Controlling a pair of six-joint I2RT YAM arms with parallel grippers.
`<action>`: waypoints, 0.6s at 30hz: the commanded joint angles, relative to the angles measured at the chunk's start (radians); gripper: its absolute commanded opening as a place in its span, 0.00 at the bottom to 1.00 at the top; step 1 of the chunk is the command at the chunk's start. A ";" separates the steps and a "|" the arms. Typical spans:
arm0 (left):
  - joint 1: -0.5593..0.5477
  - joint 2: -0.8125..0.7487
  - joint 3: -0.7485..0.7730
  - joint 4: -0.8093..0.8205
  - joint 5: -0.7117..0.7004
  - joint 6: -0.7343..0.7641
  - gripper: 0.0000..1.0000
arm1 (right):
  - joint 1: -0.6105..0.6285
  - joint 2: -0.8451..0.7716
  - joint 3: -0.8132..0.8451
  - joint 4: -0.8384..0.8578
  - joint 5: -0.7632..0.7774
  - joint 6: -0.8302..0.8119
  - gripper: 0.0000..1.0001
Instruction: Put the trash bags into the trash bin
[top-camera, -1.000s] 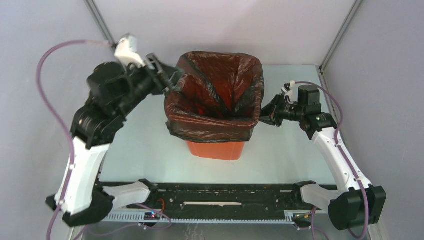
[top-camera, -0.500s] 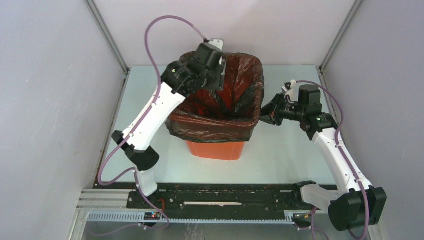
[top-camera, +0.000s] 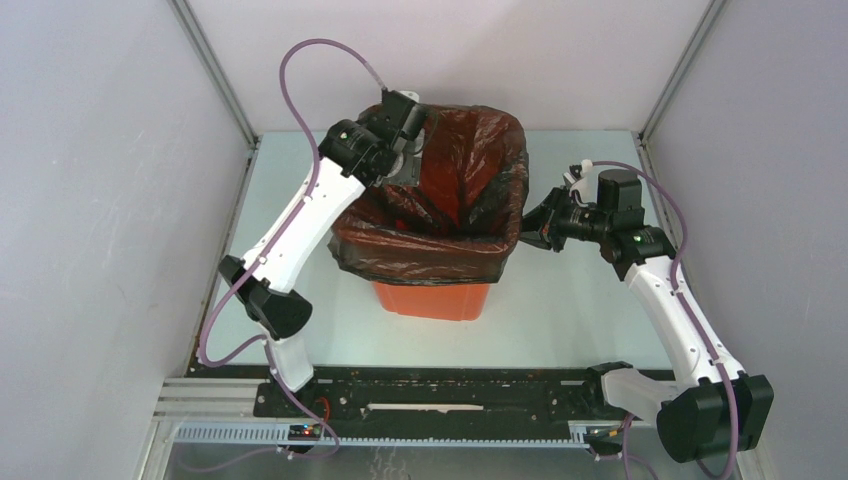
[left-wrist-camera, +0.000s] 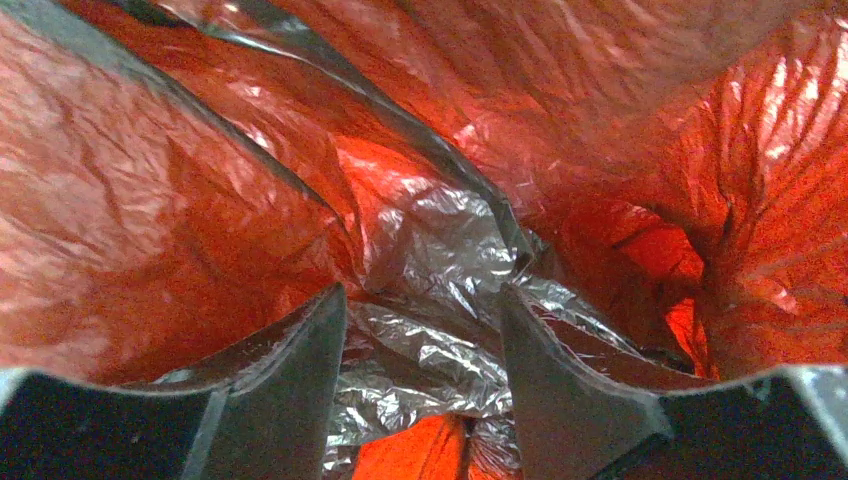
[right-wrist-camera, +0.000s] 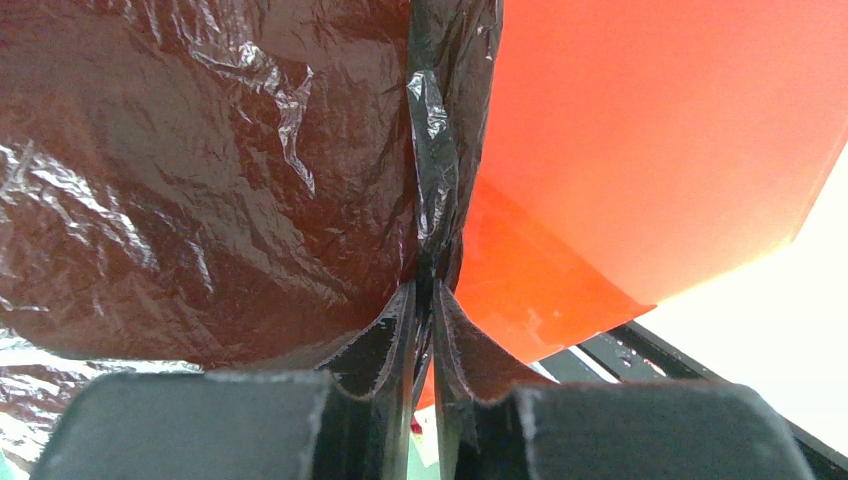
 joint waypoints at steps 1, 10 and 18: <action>-0.049 -0.005 0.058 -0.002 -0.031 0.031 0.64 | -0.005 -0.016 0.017 0.017 -0.021 -0.005 0.19; -0.141 0.039 0.072 0.082 0.146 -0.017 0.78 | -0.010 -0.004 0.017 0.017 -0.031 -0.010 0.19; -0.179 0.041 -0.084 0.304 0.319 0.015 0.90 | -0.012 0.003 0.017 0.014 -0.028 -0.015 0.19</action>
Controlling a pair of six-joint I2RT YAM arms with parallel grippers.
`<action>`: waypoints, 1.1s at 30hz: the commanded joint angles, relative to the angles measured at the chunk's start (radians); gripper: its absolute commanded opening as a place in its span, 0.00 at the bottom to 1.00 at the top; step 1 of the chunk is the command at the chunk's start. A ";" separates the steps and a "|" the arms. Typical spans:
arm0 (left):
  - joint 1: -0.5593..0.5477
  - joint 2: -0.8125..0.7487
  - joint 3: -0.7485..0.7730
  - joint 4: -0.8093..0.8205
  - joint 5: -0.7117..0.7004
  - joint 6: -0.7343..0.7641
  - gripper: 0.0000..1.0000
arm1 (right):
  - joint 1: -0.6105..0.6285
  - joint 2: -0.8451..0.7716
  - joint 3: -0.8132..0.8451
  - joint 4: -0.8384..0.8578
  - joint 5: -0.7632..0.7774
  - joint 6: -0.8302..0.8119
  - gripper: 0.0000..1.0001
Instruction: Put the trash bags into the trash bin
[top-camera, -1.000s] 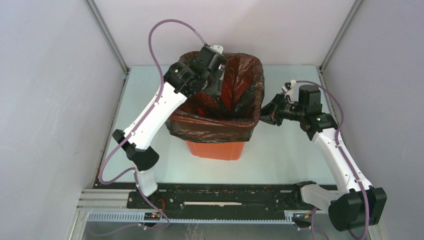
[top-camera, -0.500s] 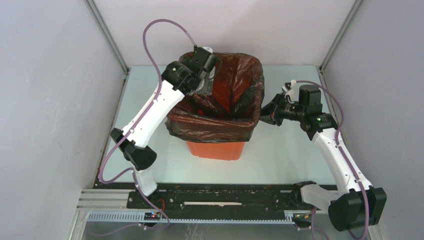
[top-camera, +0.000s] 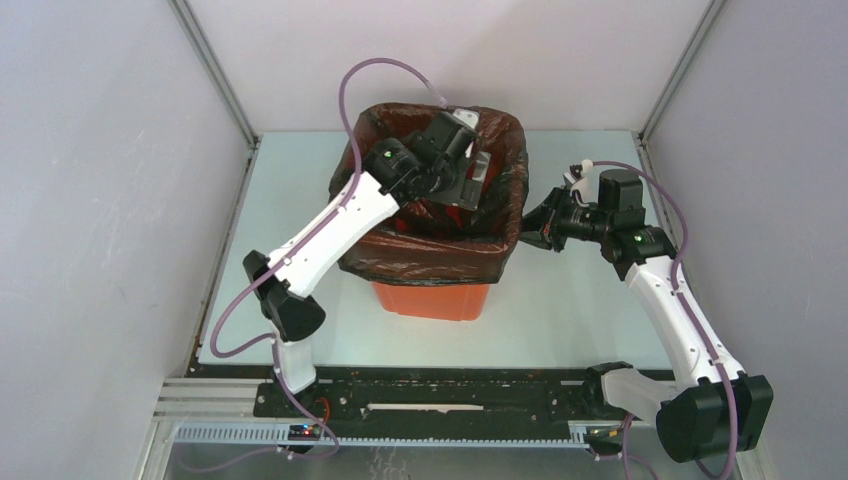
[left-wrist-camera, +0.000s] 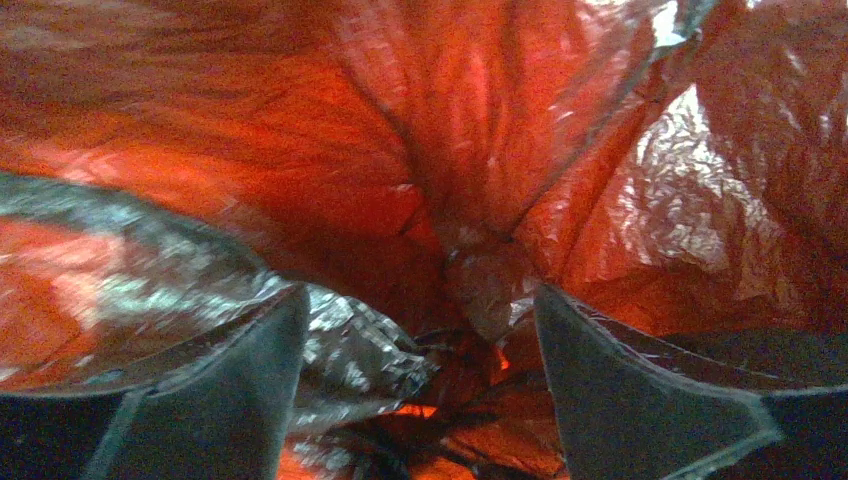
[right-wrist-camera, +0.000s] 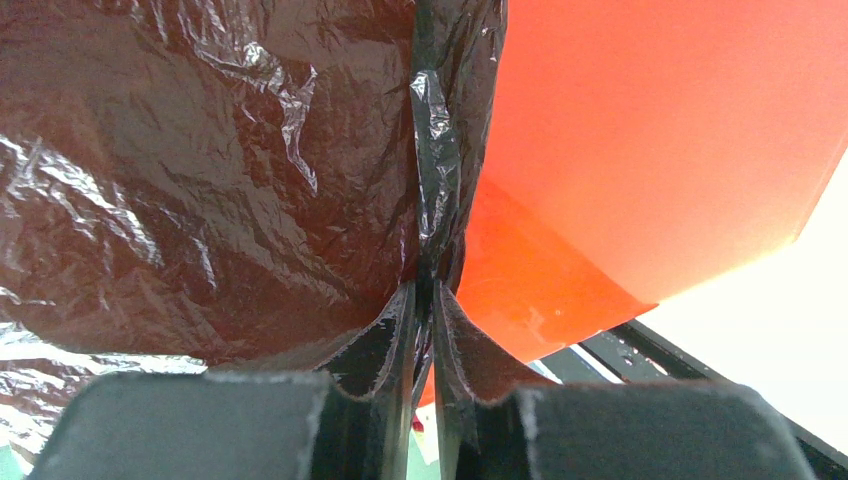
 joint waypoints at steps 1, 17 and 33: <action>-0.033 -0.012 -0.115 0.210 0.159 0.015 0.92 | -0.005 0.007 0.017 0.014 -0.017 -0.015 0.19; 0.047 -0.168 -0.344 0.269 0.016 0.000 0.93 | -0.008 0.028 0.017 0.028 -0.035 -0.020 0.19; 0.111 -0.141 -0.529 0.371 0.200 -0.066 0.83 | -0.018 0.016 0.017 0.038 -0.032 -0.008 0.20</action>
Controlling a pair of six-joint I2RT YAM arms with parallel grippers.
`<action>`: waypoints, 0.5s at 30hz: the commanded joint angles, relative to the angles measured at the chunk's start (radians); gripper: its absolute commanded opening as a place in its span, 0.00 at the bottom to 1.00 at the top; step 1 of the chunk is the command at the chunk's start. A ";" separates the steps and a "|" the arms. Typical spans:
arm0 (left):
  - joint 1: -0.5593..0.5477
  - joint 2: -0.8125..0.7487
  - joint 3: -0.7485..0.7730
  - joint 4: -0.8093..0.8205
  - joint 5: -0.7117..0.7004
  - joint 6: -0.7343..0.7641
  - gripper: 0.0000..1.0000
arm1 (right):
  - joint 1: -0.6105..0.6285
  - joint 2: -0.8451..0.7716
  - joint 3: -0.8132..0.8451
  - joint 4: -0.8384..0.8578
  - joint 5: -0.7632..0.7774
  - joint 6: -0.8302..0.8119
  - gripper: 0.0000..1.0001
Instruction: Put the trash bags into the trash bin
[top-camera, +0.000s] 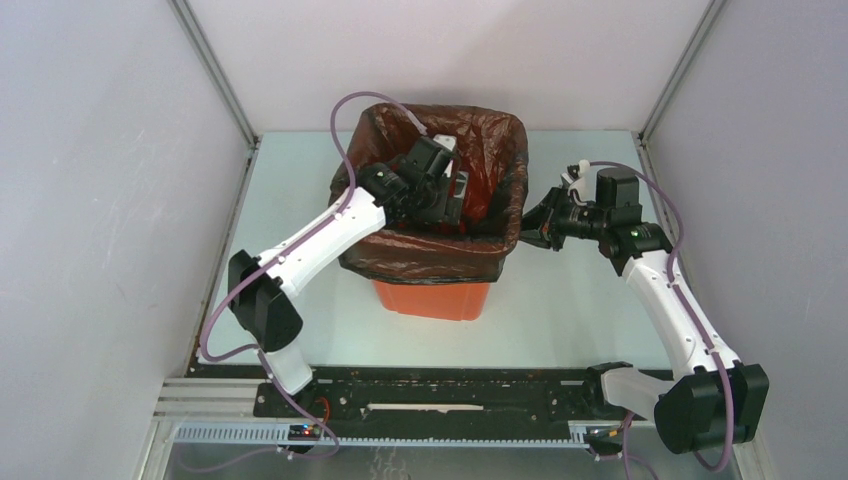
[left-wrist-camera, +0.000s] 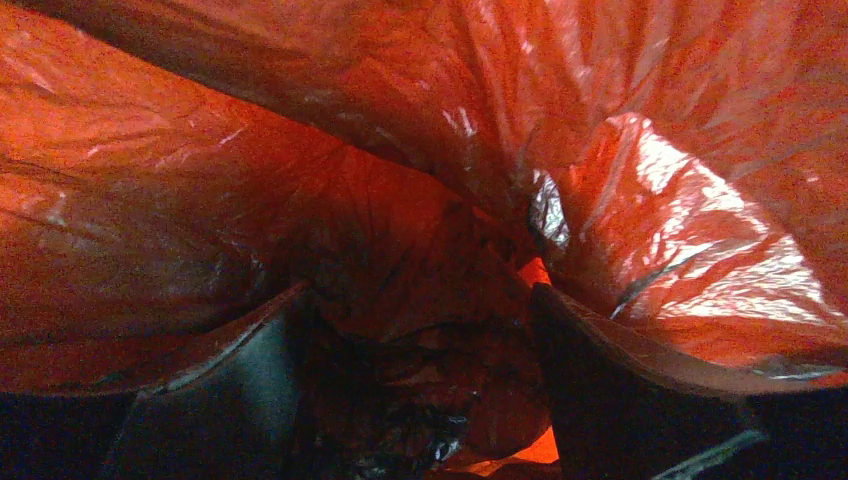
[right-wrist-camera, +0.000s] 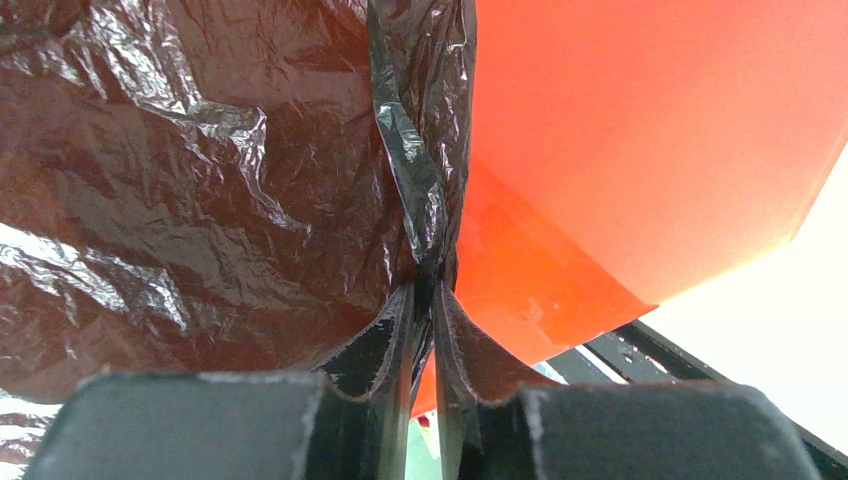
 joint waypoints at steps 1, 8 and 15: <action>0.029 -0.011 -0.053 0.081 0.087 -0.032 0.83 | -0.010 -0.027 0.017 0.029 -0.011 -0.006 0.21; 0.025 -0.054 0.089 0.005 0.036 0.000 0.88 | -0.017 -0.037 0.017 0.036 -0.009 0.008 0.23; 0.026 -0.148 0.206 -0.067 0.058 0.004 0.94 | -0.033 -0.043 0.074 -0.033 0.008 -0.040 0.36</action>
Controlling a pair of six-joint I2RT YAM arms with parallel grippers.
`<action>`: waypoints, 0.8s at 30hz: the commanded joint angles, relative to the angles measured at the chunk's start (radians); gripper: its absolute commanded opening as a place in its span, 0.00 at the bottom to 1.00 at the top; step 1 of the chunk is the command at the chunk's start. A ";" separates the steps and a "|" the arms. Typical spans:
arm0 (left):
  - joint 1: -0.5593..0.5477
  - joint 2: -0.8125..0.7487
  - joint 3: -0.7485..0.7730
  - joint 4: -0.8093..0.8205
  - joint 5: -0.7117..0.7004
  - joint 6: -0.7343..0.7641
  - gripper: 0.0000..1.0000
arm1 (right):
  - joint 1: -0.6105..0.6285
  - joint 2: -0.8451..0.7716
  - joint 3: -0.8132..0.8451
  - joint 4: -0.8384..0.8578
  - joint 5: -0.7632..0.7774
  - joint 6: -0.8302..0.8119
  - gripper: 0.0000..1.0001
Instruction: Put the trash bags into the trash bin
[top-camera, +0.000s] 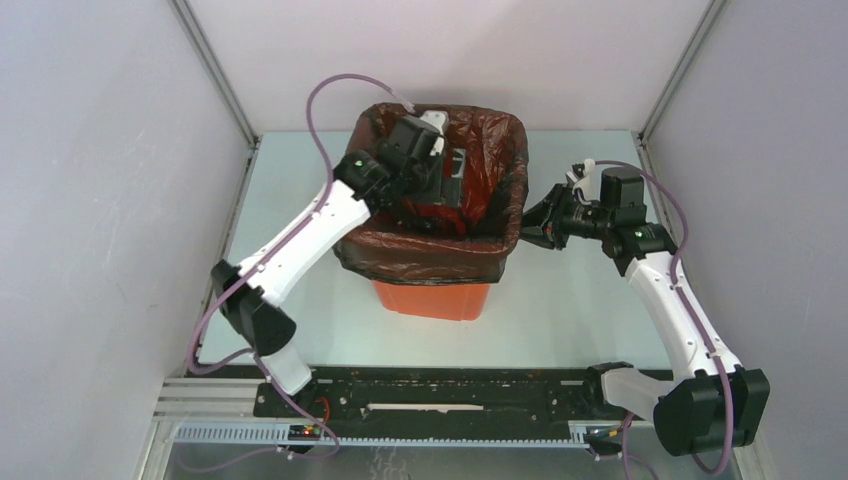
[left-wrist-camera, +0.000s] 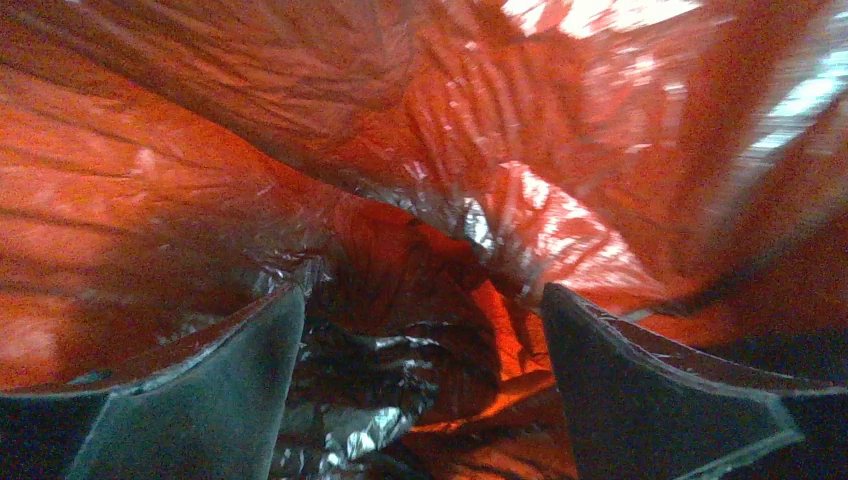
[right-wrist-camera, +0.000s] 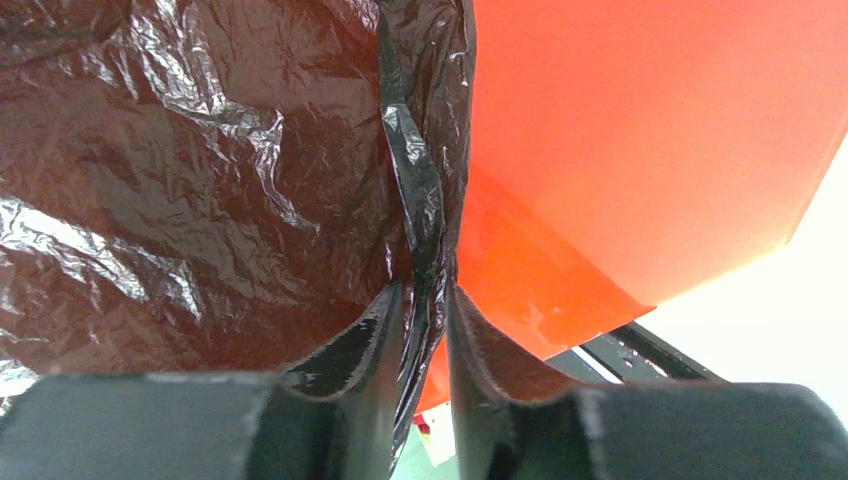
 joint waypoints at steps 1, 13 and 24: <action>-0.001 -0.139 0.093 -0.036 0.020 0.018 0.95 | -0.017 -0.032 0.083 -0.044 0.010 -0.051 0.40; 0.003 -0.340 0.266 -0.055 0.032 0.063 1.00 | -0.197 -0.147 0.251 -0.399 0.082 -0.270 0.71; 0.009 -0.615 0.193 0.179 -0.223 0.002 1.00 | -0.236 -0.216 0.766 -0.617 0.201 -0.442 0.89</action>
